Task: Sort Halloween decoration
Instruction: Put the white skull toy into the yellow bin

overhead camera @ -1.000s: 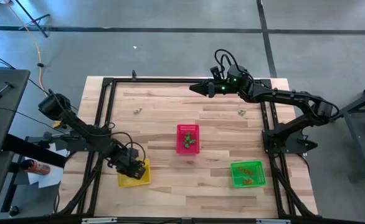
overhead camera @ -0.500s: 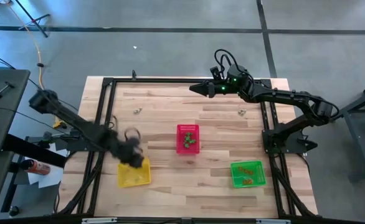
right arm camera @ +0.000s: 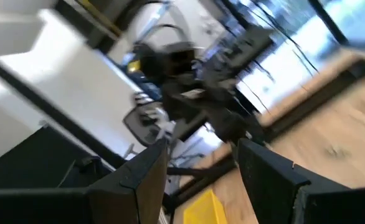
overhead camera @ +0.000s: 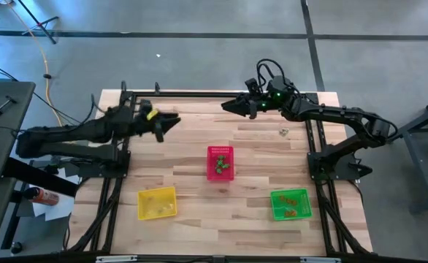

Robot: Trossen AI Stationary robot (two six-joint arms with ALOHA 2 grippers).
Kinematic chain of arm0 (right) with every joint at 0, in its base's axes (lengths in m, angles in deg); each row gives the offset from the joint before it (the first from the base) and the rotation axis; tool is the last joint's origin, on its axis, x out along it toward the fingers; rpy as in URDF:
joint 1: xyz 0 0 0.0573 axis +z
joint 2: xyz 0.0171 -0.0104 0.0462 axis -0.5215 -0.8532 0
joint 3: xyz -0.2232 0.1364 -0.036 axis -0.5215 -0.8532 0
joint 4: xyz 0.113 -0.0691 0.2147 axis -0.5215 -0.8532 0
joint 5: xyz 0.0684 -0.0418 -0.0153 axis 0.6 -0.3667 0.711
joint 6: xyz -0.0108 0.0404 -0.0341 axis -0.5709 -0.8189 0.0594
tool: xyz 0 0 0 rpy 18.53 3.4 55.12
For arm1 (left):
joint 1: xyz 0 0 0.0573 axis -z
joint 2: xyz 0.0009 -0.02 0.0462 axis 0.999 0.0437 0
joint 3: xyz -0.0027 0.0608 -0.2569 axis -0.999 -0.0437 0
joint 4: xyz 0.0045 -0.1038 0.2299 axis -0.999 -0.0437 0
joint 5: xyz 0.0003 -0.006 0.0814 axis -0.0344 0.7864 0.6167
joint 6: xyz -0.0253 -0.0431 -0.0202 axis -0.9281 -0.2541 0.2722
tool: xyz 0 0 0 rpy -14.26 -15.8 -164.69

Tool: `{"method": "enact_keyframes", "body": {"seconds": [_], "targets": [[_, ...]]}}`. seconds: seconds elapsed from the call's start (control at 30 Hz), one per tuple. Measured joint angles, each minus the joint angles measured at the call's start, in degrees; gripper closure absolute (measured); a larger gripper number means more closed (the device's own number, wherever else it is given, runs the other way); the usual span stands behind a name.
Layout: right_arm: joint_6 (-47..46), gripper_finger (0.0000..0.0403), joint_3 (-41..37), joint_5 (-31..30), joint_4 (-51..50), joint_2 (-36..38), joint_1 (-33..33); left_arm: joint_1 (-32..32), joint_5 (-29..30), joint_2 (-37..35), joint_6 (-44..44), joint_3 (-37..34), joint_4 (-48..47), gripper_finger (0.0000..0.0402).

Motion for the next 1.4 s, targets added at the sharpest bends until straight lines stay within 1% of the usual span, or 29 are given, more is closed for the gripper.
{"method": "enact_keyframes", "body": {"seconds": [0.07,0.17,0.33,0.4,0.47,0.57,0.67,0.9,0.93,1.0,1.07,1.17,1.27,1.33,1.4], "targets": [[3.2,0.0212,0.0,0.0,3.1,0.0,1.3,-4.0,-6.8,2.9,3.3,0.0,4.9,0.0259],[10.1,0.0212,0.0,0.0,6.7,0.0,3.9,-8.1,-14.5,8.0,7.1,0.0,14.0,0.0259],[25.2,0.0212,0.0,-3.2,6.6,0.0,8.4,-11.0,-20.5,15.6,12.5,0.0,27.5,0.0259],[30.2,0.0212,0.0,-4.9,6.0,0.0,9.6,-11.0,-21.7,17.5,14.6,0.0,30.3,0.0259],[32.3,0.0212,0.0,-6.2,5.7,0.0,10.2,-11.0,-23.2,18.8,16.5,0.0,32.7,0.0259],[32.7,0.0212,0.0,-8.1,5.7,0.0,10.4,-10.4,-23.8,19.8,19.1,0.0,33.5,0.0259],[32.7,0.0212,0.0,-8.1,5.7,0.0,10.3,-10.0,-23.8,20.0,20.6,0.0,34.0,0.0259],[32.7,0.0212,0.0,-8.1,5.7,0.0,10.3,-10.0,-23.6,20.0,20.4,0.0,34.5,0.0259],[32.7,0.0212,0.0,-8.1,5.7,0.0,10.3,-10.1,-23.0,20.0,19.1,0.0,34.1,0.0259],[32.7,0.0212,0.0,-8.1,5.7,0.0,10.3,-11.0,-20.9,20.0,14.2,1.0,29.9,0.0259],[32.7,0.0212,0.0,-8.1,5.7,0.0,10.3,-13.0,-19.9,20.0,12.4,3.9,21.6,0.0259],[32.7,0.0212,0.0,-8.1,5.6,0.0,10.3,-16.6,-19.6,20.9,14.7,10.6,5.9,0.0259],[32.3,0.0212,0.0,-8.2,5.3,0.0,10.3,-21.0,-18.5,24.2,16.7,18.3,-13.9,0.0259],[31.0,0.0212,0.0,-8.2,5.3,0.0,10.3,-23.6,-17.1,27.3,21.0,22.6,-25.9,0.0259],[30.2,0.0212,0.0,-8.2,5.2,0.0,10.3,-25.4,-15.9,30.5,24.9,25.6,-35.8,0.0259]]}}
